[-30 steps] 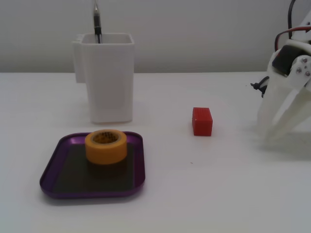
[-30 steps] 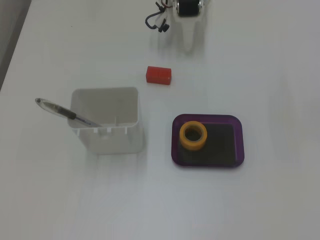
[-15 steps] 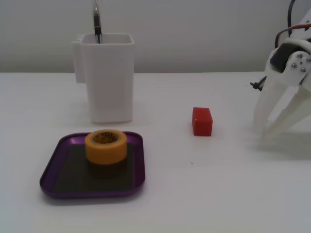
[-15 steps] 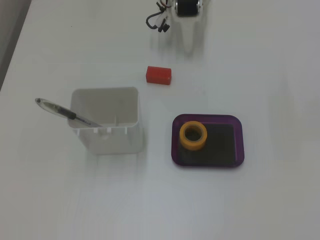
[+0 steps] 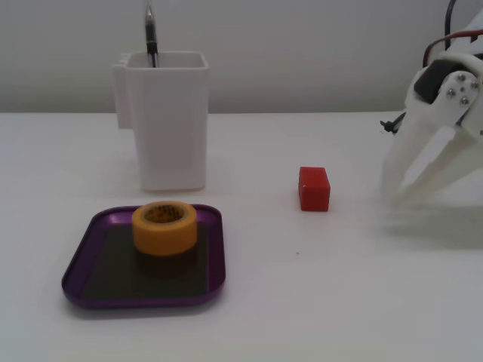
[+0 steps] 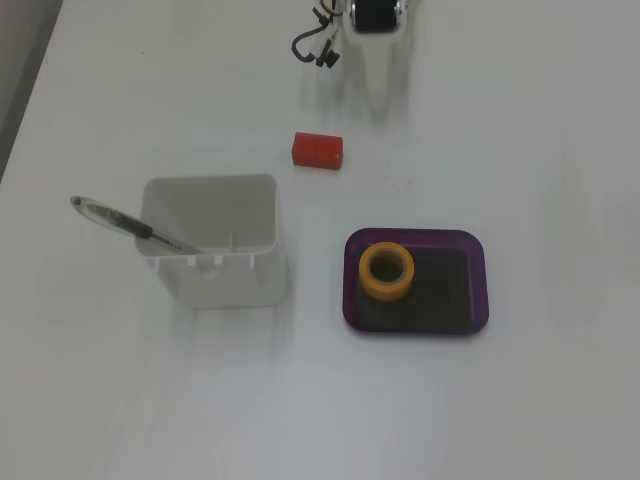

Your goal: Pick up the red cube and place it in the box.

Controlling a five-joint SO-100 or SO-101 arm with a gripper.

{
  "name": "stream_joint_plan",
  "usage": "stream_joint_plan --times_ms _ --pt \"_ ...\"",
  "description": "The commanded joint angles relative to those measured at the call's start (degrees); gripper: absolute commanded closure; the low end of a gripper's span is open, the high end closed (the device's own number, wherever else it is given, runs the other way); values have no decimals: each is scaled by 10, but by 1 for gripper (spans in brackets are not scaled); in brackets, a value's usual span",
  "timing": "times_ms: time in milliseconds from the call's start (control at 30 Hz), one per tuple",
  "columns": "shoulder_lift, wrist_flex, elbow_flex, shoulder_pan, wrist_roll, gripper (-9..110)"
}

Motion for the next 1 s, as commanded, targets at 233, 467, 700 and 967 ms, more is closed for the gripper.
stream_joint_plan --times_ms 233,467,700,967 --pt "-2 -59 -47 143 -36 89" --pt "-261 -73 -182 179 -55 81" --pt "-592 33 -449 178 -59 73" --pt "-889 110 -673 181 -57 72"
